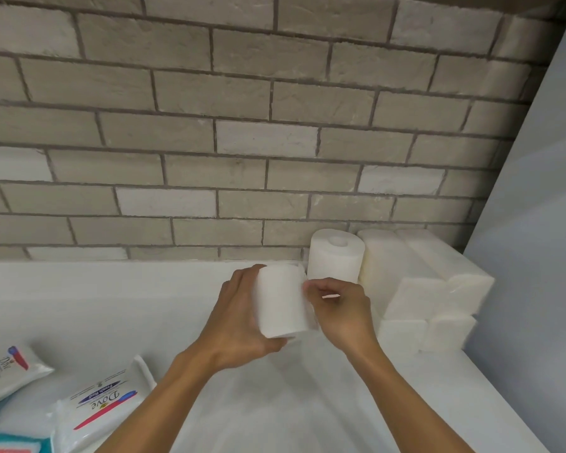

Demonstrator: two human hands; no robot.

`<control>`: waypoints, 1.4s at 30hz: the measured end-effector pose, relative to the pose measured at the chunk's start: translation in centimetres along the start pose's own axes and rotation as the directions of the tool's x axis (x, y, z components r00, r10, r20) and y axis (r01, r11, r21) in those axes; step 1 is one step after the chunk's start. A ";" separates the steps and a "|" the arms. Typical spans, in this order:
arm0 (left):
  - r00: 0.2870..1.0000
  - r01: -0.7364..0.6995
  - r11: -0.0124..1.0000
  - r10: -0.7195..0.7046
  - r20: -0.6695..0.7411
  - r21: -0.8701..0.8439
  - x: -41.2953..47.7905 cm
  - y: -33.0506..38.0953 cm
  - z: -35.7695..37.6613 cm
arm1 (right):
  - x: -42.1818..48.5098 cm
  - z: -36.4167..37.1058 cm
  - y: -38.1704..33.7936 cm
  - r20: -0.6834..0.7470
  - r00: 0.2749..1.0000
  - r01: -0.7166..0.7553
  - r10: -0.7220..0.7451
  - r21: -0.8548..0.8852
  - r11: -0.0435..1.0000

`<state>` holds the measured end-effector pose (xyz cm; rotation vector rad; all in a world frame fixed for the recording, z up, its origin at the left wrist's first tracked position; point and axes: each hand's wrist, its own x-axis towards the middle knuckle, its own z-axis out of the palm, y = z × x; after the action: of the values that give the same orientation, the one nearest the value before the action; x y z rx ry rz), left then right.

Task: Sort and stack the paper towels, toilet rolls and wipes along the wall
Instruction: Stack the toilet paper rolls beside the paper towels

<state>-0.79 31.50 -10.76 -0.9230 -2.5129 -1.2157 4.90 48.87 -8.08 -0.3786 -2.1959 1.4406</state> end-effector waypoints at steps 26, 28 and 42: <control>0.963 0.268 0.665 -0.164 0.214 -0.697 3.1 -2.8 -1.0 | 4.9 1.2 1.1 0.529 0.823 -0.443 0.206 0.372 0.816; 0.952 0.302 0.634 -0.240 0.190 -0.712 3.8 -2.7 -1.0 | 5.1 2.2 0.9 0.379 0.899 -0.342 0.220 0.292 0.893; 0.919 0.292 0.590 -0.392 0.049 -0.753 9.9 -3.8 -0.4 | 7.0 4.8 2.4 0.144 0.983 0.057 -0.110 0.333 0.941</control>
<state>-10.98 33.84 -8.67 -0.4282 -2.1047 -2.4703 -3.61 49.45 -10.17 -0.0537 -2.0116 1.8036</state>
